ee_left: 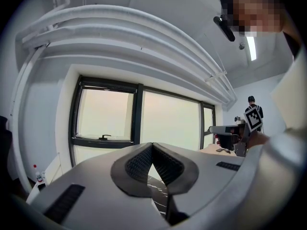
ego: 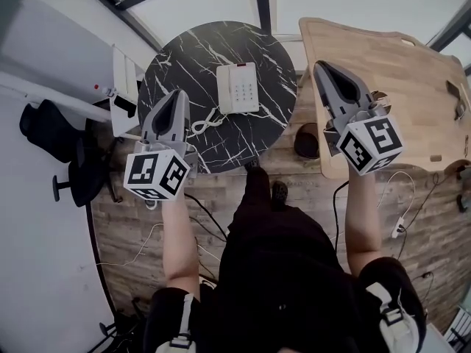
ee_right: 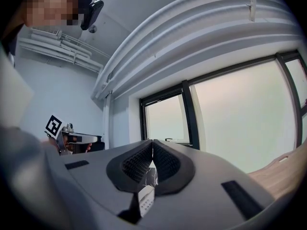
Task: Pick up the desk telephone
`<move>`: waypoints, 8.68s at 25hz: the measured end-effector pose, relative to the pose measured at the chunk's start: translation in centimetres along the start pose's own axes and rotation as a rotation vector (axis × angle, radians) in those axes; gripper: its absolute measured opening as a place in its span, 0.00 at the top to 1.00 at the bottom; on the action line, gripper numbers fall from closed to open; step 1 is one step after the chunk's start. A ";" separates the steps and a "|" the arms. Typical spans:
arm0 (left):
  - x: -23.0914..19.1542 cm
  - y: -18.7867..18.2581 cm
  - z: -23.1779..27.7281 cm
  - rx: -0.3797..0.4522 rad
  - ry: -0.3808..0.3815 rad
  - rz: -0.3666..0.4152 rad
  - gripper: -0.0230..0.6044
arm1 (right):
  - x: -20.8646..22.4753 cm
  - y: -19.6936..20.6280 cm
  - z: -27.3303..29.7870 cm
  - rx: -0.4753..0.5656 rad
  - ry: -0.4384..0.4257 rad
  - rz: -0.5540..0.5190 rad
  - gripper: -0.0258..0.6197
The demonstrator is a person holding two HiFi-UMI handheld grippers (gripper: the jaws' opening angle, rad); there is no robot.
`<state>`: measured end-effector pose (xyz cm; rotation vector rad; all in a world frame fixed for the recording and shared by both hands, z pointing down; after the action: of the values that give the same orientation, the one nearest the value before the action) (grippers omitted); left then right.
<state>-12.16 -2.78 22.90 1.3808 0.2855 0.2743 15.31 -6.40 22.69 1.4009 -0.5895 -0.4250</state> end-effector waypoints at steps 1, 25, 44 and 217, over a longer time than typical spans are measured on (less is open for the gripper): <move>-0.1 0.1 0.4 -0.004 0.003 0.001 0.94 | 0.2 0.0 0.3 -0.004 0.003 0.001 0.91; -9.0 -0.7 12.4 0.005 0.083 -0.024 0.94 | 3.3 -1.3 12.6 -0.083 0.060 -0.075 0.91; -13.8 5.9 17.9 -0.141 0.184 -0.103 0.94 | 3.6 5.9 19.4 -0.281 0.102 -0.022 0.91; 0.6 22.3 4.2 -0.463 0.352 -0.625 0.41 | -6.3 25.6 8.6 -0.644 -0.390 0.455 0.61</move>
<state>-10.58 -2.69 45.60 0.7295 0.8681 0.0493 3.40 -5.92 47.76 0.5438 -0.9606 -0.4660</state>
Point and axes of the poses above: the fingertips, and each gripper's own axes: z forward along the fingers, x to its right, y out of its underside, the point moved 2 cm from there along -z, backward along the fingers, and after that the axes turned 4 degrees about -x, right-handed, at the moved point
